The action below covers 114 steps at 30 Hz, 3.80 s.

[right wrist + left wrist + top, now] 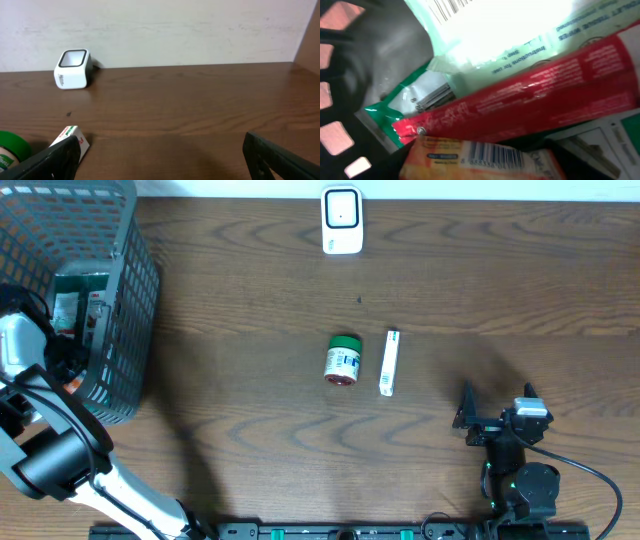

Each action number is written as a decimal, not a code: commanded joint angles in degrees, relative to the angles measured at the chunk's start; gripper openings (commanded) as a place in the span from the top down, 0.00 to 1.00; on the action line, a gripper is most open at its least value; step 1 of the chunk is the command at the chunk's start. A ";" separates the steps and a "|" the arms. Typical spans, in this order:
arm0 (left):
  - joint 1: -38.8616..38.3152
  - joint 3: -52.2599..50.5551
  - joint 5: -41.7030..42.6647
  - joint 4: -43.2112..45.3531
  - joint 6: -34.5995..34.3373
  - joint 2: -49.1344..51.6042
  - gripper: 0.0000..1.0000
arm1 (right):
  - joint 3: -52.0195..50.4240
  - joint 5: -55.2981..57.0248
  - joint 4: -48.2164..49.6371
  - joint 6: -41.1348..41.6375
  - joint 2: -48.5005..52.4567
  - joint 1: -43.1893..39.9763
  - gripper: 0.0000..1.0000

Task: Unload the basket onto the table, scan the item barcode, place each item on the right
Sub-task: 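Release the jar and move the left gripper back into the basket, then grasp the red stick sachets in the basket with the left gripper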

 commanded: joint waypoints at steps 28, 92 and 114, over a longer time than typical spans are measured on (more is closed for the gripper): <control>-0.07 1.46 8.17 4.81 5.49 -5.68 0.15 | -0.04 0.07 -0.24 0.74 -0.13 0.59 0.01; 2.99 -0.42 14.43 6.34 39.47 1.90 0.36 | -0.04 0.07 -0.24 0.74 -0.13 0.59 0.01; 2.82 2.69 14.43 7.48 32.30 -12.98 0.93 | -0.04 0.07 -0.24 0.74 -0.13 0.59 0.01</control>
